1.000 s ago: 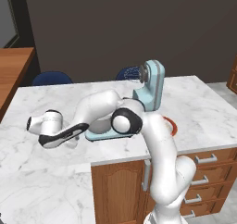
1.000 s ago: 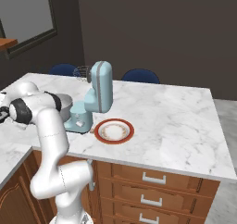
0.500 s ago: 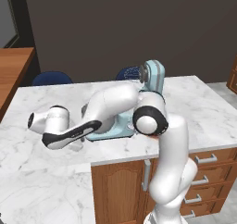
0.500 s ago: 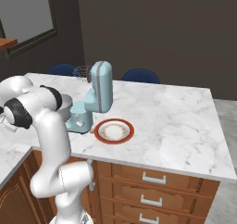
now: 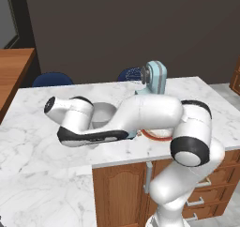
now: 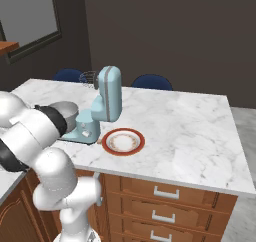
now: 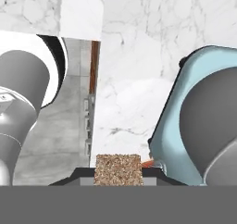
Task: Add butter and sugar cubes to the stand mixer bowl and then turn on the stand mixer to begin making frosting.
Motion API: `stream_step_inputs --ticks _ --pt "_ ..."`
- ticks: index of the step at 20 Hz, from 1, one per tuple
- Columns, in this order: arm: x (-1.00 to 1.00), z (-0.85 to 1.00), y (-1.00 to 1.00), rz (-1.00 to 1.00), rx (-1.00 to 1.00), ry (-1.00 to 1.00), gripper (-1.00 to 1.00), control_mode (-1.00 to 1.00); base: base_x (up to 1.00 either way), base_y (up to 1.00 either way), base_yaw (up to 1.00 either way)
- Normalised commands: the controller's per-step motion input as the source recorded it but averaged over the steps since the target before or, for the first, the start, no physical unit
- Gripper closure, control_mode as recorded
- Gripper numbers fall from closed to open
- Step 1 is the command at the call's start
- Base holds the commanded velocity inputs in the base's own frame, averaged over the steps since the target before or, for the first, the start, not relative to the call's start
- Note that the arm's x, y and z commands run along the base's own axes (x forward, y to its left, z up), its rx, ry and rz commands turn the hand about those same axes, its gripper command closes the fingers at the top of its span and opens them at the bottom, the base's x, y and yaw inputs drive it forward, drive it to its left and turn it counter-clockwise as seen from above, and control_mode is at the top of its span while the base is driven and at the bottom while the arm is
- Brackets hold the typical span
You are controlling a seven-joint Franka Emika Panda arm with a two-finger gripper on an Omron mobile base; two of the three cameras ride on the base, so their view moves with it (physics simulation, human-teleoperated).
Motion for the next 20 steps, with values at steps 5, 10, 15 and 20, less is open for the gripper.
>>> stream_step_inputs --ticks 5,10,15,20 --pt "0.0 0.84 -0.55 0.0 0.21 0.0 1.0 -1.0 0.0 0.0 0.0" --pt "0.37 0.34 -0.24 0.0 0.14 0.0 1.0 -1.0 0.0 0.0 0.0" --pt "0.66 0.07 -0.01 0.0 0.1 0.01 1.0 -1.0 0.0 0.0 0.0" --pt "0.64 0.0 0.09 0.0 0.04 0.07 1.0 -1.0 0.0 0.0 0.0"
